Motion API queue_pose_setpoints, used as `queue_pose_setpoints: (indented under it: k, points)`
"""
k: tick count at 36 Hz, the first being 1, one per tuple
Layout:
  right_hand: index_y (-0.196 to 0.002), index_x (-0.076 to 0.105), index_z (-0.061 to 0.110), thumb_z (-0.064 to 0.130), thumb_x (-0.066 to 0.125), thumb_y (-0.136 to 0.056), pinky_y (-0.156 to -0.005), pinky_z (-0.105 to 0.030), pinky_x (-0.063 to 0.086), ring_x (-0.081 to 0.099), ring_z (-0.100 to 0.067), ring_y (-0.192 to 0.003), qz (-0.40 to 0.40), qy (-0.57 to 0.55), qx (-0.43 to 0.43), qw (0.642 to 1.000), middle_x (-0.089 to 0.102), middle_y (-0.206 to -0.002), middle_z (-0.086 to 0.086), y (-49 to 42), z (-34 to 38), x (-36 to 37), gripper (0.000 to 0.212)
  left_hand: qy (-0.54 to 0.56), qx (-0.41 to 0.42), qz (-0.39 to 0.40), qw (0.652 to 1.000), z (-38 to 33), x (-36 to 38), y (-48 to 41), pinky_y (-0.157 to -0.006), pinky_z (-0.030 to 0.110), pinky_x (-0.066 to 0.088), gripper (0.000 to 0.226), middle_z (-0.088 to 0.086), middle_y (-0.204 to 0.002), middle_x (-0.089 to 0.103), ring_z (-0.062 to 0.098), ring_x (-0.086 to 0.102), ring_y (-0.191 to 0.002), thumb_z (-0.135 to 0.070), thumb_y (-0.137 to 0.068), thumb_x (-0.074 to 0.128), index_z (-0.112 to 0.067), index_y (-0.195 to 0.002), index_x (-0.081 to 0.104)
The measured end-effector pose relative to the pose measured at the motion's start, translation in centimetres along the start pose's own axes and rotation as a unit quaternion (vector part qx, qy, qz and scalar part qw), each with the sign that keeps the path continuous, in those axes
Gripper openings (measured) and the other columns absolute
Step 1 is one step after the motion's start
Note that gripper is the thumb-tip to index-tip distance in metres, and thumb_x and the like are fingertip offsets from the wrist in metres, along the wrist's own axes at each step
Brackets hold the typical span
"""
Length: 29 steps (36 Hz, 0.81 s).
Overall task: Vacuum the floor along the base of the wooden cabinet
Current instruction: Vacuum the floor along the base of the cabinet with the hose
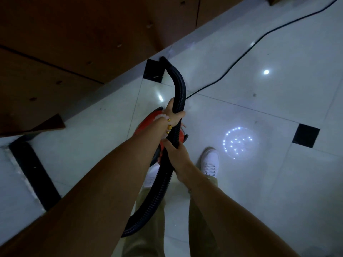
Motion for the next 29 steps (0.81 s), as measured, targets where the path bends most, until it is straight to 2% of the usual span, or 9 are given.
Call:
queue_pose_setpoints:
  k: [2,8,10,13,17,19,22,24,29]
  points:
    - [-0.09,0.053,0.006,0.022,0.057,-0.092,-0.047,-0.023,0.049,0.054,-0.015,-0.044,0.008,-0.005,0.008,1.0,0.054,-0.061,-0.005,0.0,0.3,-0.5,0.017,-0.003,0.005,-0.001,1.0,-0.4,0.3,-0.2,-0.082,0.033,0.044,0.056,0.011,-0.111,0.056,0.024,0.054,-0.096,-0.022,-0.093,0.049,-0.022,-0.145,0.028]
    - [-0.093,0.054,0.007,0.022,0.054,-0.093,-0.046,-0.019,0.047,0.053,-0.011,-0.047,0.017,0.027,0.001,0.999,0.055,-0.065,-0.003,0.0,1.6,-1.3,0.015,0.023,0.011,-0.005,1.0,-1.3,0.6,-0.3,-0.098,0.043,0.048,0.062,0.015,-0.132,0.055,0.032,0.059,-0.108,-0.026,-0.09,0.053,-0.024,-0.146,0.027]
    - [-0.093,0.053,0.005,0.02,0.054,-0.094,-0.043,-0.017,0.046,0.053,-0.008,-0.041,0.016,0.029,-0.002,0.999,0.055,-0.063,-0.004,0.1,2.0,-1.3,0.014,0.039,0.014,-0.014,0.999,-1.4,0.5,-0.3,-0.096,0.04,0.049,0.065,0.013,-0.132,0.054,0.028,0.059,-0.1,-0.026,-0.091,0.053,-0.026,-0.148,0.023]
    - [-0.091,0.053,0.005,0.021,0.054,-0.093,-0.048,-0.022,0.05,0.054,-0.01,-0.044,0.018,0.049,0.0,0.999,0.056,-0.063,-0.003,0.3,2.3,-1.4,0.016,0.065,0.017,-0.022,0.997,-1.5,0.3,-0.2,-0.091,0.036,0.049,0.065,0.01,-0.129,0.054,0.023,0.057,-0.095,-0.023,-0.092,0.052,-0.028,-0.149,0.022]
    - [-0.092,0.053,0.007,0.021,0.054,-0.094,-0.05,-0.025,0.051,0.053,-0.015,-0.049,0.018,0.061,-0.01,0.998,0.055,-0.065,-0.005,0.5,2.5,-1.4,0.015,0.074,0.017,-0.02,0.997,-1.3,0.2,-0.2,-0.098,0.042,0.049,0.068,0.01,-0.135,0.053,0.029,0.058,-0.109,-0.027,-0.09,0.054,-0.03,-0.149,0.022]
    - [-0.091,0.053,0.006,0.02,0.054,-0.094,-0.048,-0.024,0.05,0.052,-0.016,-0.049,0.013,0.061,-0.02,0.998,0.055,-0.066,-0.006,0.6,2.8,-1.4,0.015,0.079,0.014,-0.013,0.997,-1.3,0.3,-0.2,-0.081,0.027,0.055,0.068,0.009,-0.121,0.06,0.022,0.062,-0.093,-0.027,-0.091,0.053,-0.032,-0.15,0.019]
    - [-0.092,0.051,0.005,0.018,0.052,-0.095,-0.044,-0.021,0.048,0.051,-0.013,-0.044,0.009,0.051,-0.027,0.998,0.053,-0.063,-0.006,0.7,3.1,-1.6,0.013,0.074,0.025,-0.003,0.997,-1.7,0.5,-0.5,-0.046,0.009,0.046,0.069,0.004,-0.101,0.061,0.008,0.057,-0.07,-0.025,-0.093,0.052,-0.033,-0.151,0.016]
    - [-0.093,0.051,0.005,0.018,0.051,-0.095,-0.044,-0.021,0.048,0.05,-0.011,-0.042,0.01,0.049,-0.03,0.998,0.052,-0.062,-0.006,0.7,3.3,-1.7,0.013,0.071,0.037,0.005,0.997,-2.2,0.7,-0.6,-0.044,0.007,0.044,0.07,0.004,-0.106,0.058,0.004,0.055,-0.069,-0.024,-0.094,0.052,-0.032,-0.152,0.014]
    - [-0.078,0.052,0.012,0.017,0.052,-0.094,-0.049,-0.024,0.05,0.052,-0.015,-0.048,0.004,0.065,-0.029,0.997,0.053,-0.062,-0.004,0.3,3.7,-2.2,0.017,0.088,0.044,-0.002,0.995,-2.6,0.9,-1.3,-0.054,0.018,0.046,0.064,-0.002,-0.085,0.055,0.009,0.056,-0.065,-0.019,-0.092,0.052,-0.028,-0.149,0.022]
Point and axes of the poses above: each hand's wrist, its own y-axis away from the middle knuckle, its own x-axis out of the palm, z = x × y, the point moved 7 cm from there along -y, towards the middle knuckle
